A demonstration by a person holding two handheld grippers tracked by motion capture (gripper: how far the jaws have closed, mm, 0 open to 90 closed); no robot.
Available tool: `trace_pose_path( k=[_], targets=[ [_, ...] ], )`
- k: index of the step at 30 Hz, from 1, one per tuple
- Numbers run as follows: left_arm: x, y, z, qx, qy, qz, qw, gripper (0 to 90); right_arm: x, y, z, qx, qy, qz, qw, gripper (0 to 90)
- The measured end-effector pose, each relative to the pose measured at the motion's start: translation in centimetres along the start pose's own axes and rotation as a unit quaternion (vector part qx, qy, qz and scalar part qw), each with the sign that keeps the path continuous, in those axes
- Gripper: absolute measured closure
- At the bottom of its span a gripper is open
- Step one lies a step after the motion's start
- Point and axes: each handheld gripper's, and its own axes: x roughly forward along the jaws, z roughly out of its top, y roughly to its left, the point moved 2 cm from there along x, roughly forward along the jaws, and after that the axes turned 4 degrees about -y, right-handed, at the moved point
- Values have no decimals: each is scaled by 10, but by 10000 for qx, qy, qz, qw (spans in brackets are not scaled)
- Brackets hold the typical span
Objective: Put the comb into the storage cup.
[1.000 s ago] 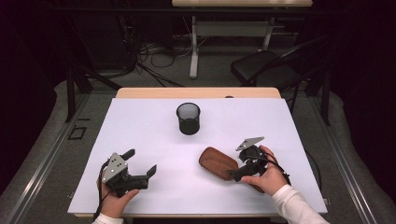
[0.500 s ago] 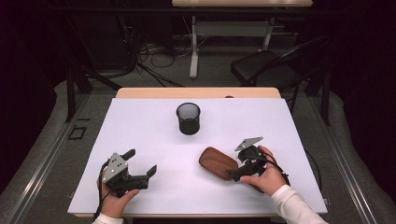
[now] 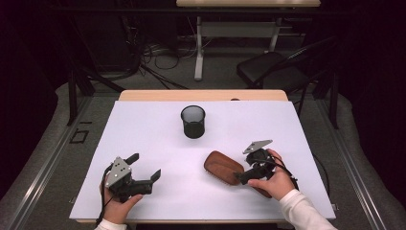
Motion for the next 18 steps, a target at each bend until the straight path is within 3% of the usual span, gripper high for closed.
trace_pose_path(
  k=[18],
  targets=[
    [0,0,0,3,-2,4,10000,29,2,-3,1,8,55,147,9999,160]
  ],
)
